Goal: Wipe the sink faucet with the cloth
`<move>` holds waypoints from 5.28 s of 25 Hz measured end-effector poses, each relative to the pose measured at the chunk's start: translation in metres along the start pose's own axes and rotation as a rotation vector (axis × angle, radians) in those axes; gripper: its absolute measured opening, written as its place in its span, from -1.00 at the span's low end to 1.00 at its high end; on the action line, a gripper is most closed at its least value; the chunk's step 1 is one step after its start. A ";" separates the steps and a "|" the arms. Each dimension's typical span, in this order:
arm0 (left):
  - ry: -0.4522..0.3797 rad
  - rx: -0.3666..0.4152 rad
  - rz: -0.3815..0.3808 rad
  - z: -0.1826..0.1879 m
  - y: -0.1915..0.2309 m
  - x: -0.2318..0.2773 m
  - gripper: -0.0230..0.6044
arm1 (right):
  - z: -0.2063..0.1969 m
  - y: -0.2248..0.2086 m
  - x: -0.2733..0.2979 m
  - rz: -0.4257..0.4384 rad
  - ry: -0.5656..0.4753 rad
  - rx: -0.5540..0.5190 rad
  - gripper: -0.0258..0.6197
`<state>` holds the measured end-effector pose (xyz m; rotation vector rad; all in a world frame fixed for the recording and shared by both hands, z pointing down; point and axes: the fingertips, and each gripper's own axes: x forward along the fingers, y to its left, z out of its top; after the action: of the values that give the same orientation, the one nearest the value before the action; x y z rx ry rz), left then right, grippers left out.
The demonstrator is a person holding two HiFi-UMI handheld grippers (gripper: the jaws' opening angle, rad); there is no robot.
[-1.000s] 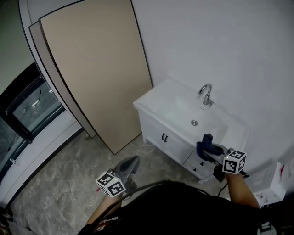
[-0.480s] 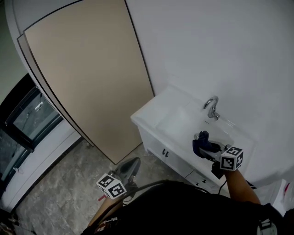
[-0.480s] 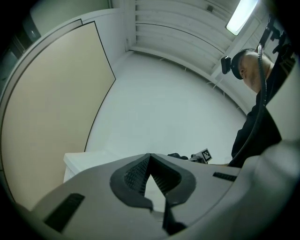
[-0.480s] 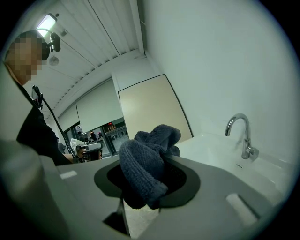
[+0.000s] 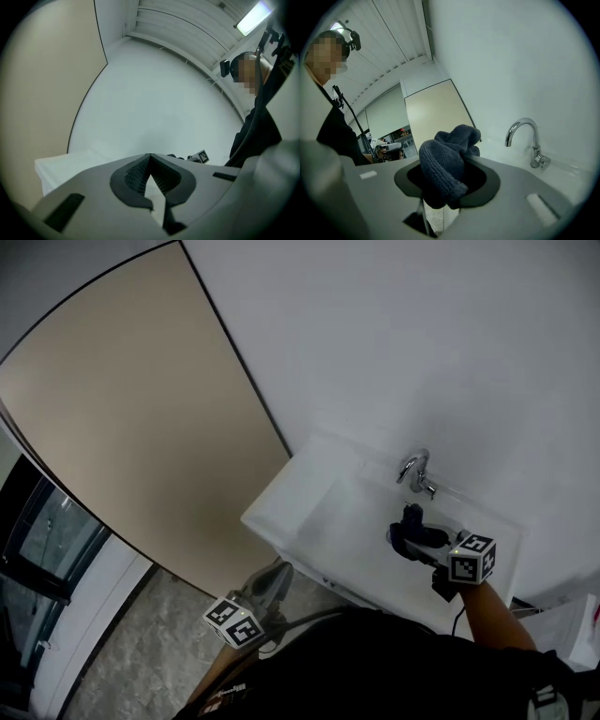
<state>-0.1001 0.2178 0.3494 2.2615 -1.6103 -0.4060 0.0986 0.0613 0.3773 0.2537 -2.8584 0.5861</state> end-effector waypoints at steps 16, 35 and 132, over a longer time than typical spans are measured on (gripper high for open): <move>0.185 -0.004 -0.421 0.077 0.152 0.081 -0.96 | 0.035 -0.007 0.059 -0.473 -0.174 0.114 -0.48; 0.251 -0.013 -0.445 0.039 0.112 0.196 -0.96 | 0.051 -0.137 -0.029 -0.547 -0.305 0.189 -0.48; 0.450 -0.069 -0.459 0.008 0.184 0.238 -0.96 | -0.041 -0.211 0.111 -0.518 0.391 0.192 -0.49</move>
<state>-0.1845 -0.0641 0.4118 2.4344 -0.8463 -0.0437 0.0425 -0.1271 0.5181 0.7838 -2.2361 0.7024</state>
